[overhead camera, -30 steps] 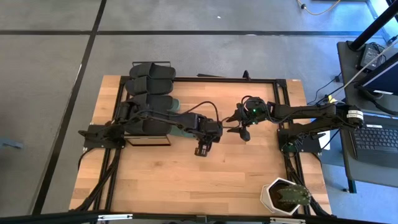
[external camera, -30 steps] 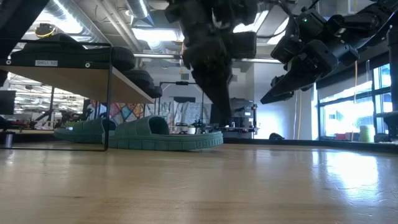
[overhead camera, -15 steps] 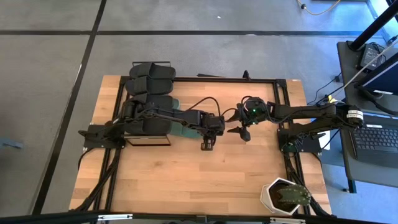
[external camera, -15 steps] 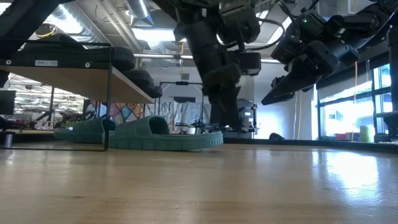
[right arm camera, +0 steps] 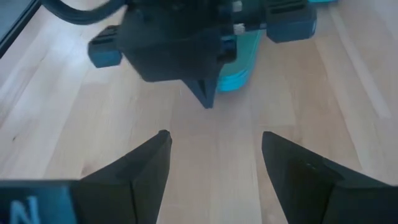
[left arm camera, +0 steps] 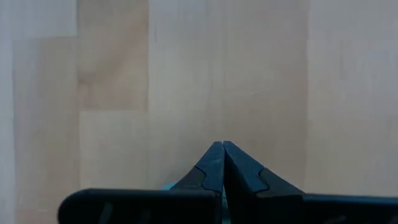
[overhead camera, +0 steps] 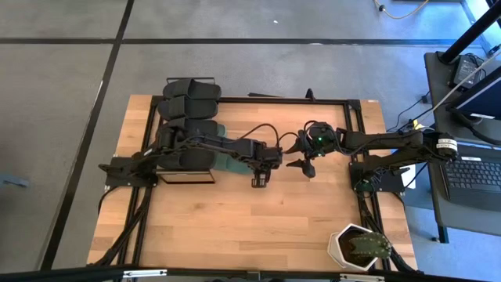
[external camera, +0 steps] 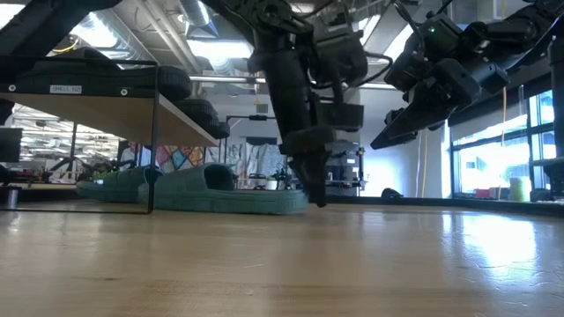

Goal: Pick and place slides into the shelf
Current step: Put the green slipper under the shelf

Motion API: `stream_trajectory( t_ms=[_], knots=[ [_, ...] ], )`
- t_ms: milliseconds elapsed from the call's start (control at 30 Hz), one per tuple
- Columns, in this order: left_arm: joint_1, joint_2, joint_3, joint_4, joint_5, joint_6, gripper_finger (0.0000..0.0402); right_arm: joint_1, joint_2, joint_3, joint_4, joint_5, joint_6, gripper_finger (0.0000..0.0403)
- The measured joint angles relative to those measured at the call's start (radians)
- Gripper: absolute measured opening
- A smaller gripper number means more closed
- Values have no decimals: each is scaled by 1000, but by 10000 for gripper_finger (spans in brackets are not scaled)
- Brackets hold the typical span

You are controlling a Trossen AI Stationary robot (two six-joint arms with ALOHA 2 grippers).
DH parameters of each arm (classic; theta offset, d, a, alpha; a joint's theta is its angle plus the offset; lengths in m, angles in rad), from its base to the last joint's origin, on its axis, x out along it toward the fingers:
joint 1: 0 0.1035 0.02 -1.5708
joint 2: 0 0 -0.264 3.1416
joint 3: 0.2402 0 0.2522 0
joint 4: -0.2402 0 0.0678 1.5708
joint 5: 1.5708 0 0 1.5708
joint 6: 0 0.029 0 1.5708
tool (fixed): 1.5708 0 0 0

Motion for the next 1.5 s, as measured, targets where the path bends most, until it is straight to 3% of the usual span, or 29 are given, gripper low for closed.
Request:
stream_trajectory(
  t_ms=[167,900,1500],
  knots=[
    [11,2,0,-43,-10,-20,0,0,0,0,1,0,0,251],
    [18,3,0,-457,-242,-185,0,0,0,0,5,0,-3,251],
    [18,3,0,-637,-246,-251,0,0,0,0,-26,0,-3,251]
  ],
)
